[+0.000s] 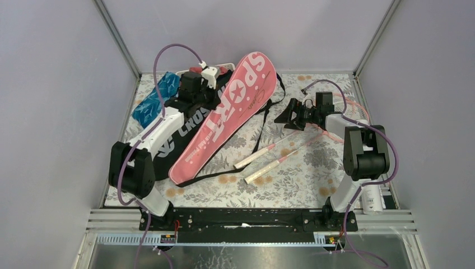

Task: Pack up the badminton gear
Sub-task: Open the racket bag at the center of the board.

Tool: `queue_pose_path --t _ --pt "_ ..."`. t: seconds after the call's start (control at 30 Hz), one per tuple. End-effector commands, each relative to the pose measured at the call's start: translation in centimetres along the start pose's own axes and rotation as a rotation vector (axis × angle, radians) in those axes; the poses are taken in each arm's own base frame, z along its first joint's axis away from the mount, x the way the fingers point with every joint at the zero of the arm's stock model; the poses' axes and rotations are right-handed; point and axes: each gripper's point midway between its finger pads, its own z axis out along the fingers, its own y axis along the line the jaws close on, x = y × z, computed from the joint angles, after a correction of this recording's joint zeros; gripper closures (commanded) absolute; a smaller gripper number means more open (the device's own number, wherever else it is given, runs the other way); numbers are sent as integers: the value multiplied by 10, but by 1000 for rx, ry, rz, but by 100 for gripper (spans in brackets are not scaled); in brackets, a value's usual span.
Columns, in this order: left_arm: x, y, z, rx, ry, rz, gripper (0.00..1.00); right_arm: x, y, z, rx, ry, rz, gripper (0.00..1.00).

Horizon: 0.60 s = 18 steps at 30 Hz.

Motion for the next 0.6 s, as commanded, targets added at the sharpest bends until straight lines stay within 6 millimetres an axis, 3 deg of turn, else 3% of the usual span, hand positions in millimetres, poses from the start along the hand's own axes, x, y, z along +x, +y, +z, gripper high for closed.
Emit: queue_pose_path --t 0.0,0.2,0.33,0.57 --pt "11 12 16 -20 -8 90 92 -17 6 -3 6 -38 -37 8" --pt "49 12 41 38 131 91 65 -15 5 -5 18 -33 -40 8" --pt "57 15 52 42 164 92 49 -13 0 -5 41 -31 -38 9" --pt "66 14 68 73 206 111 29 -7 -21 6 93 -15 26 11"
